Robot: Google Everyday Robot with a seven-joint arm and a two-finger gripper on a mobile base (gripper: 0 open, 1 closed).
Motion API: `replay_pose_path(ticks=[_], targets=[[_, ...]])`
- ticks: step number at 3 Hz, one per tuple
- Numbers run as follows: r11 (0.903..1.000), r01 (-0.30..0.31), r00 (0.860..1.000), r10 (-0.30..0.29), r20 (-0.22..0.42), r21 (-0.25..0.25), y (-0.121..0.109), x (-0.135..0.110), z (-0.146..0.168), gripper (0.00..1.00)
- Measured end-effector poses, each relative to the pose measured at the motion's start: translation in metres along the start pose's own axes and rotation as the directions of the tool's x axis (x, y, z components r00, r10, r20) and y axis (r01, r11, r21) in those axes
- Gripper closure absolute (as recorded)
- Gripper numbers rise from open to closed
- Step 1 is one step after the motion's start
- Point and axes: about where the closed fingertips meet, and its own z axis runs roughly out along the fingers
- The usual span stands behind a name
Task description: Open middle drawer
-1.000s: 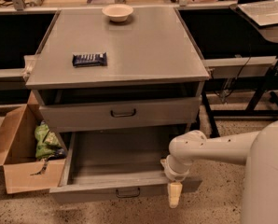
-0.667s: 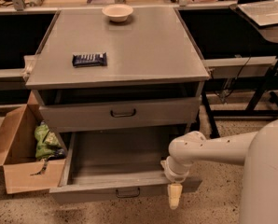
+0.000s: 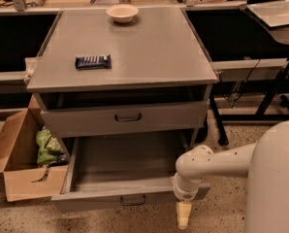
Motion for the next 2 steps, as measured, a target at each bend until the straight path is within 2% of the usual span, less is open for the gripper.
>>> replay_pose_path(ticks=[1,2], targets=[[0.9986,-0.053,0.998,0.053,-0.024,-0.006,0.0229,0.0077,0.0047,0.19],[0.9986,-0.053,0.998,0.053,-0.024,-0.006,0.0225,0.0067,0.0013,0.41]])
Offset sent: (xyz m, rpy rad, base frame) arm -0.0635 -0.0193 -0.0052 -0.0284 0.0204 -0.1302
